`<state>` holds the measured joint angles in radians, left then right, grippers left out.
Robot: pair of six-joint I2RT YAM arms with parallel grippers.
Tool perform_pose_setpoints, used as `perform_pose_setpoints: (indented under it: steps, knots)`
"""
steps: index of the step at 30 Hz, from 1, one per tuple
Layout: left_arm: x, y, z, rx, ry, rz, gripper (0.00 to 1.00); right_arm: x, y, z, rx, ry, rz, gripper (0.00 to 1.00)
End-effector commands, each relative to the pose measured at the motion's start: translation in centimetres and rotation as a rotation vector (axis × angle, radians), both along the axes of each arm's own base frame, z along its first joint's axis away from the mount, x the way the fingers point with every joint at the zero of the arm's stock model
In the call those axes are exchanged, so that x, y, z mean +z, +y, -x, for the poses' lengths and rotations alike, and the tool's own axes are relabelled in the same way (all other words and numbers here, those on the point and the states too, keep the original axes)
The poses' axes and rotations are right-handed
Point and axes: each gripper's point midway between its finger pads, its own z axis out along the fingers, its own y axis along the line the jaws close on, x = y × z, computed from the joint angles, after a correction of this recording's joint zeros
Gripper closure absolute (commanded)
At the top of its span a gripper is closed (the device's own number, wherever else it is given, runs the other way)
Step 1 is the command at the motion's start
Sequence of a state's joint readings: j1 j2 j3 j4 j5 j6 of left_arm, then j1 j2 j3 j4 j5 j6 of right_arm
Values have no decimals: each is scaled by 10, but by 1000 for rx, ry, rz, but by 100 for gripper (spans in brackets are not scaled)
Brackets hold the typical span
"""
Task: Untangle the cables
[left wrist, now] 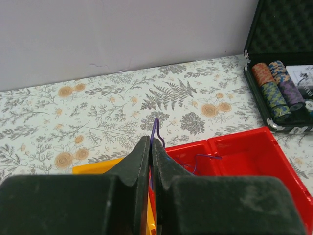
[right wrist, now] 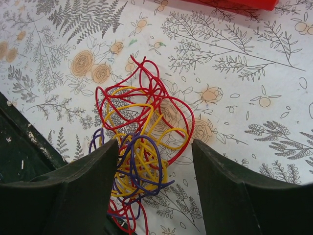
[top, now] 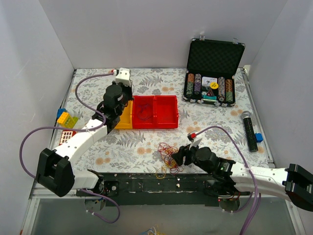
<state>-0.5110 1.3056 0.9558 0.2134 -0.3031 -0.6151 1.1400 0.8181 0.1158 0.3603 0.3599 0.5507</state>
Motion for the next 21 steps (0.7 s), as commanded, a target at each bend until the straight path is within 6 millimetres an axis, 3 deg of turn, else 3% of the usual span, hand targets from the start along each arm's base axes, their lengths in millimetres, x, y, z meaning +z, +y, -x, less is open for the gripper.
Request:
perform_pose_setpoints:
  steps: [1,6,10,13,16,21]
  knots:
    - [37,12,7,8,-9,188,100,7,5,0,8,-6,-19,30]
    - [34,17,4,10,32,243,100,7,4,1,15,-6,-5,31]
    - [44,20,2,3,26,286,100,11,4,1,16,-10,-11,31]
    - [45,14,1,-31,45,298,100,13,6,5,47,-9,-8,31]
    - [59,14,-3,-44,22,328,100,14,10,15,99,46,26,31]
    - [105,19,-12,-61,-82,369,100,39,17,33,175,119,4,29]
